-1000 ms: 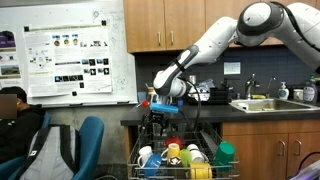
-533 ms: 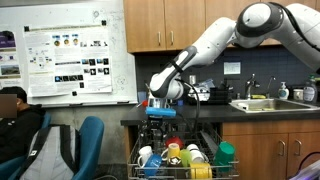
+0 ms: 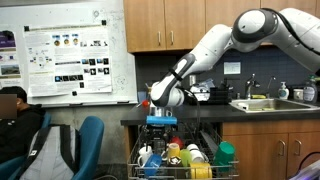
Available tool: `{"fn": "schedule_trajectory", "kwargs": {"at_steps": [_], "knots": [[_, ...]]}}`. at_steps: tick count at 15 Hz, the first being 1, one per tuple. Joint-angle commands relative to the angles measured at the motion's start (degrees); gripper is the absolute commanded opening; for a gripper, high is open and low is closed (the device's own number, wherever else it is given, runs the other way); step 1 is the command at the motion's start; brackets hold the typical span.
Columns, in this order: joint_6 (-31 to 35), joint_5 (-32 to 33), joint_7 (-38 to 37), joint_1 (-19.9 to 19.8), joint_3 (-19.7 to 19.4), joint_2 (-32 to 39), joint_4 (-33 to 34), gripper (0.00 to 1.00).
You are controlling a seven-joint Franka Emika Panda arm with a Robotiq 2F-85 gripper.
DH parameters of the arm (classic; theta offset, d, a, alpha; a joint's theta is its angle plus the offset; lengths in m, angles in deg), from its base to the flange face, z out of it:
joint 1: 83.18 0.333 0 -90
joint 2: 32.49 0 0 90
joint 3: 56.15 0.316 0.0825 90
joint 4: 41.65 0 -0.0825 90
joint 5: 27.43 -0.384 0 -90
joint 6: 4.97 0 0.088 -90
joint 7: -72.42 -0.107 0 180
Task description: Put the blue bowl on the counter.
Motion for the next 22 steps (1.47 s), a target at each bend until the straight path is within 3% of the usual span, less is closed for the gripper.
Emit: {"fn": "schedule_trajectory", "kwargs": {"at_steps": [1, 17, 22], "knots": [[0.59, 0.84, -2.26, 0.26, -1.14, 0.88, 0.32, 1.00], [10.90, -0.42, 0.32, -0.88, -0.31, 8.69, 4.44, 1.00], [10.81, 0.04, -0.09, -0.09, -0.59, 10.34, 7.38, 1.00]]}}
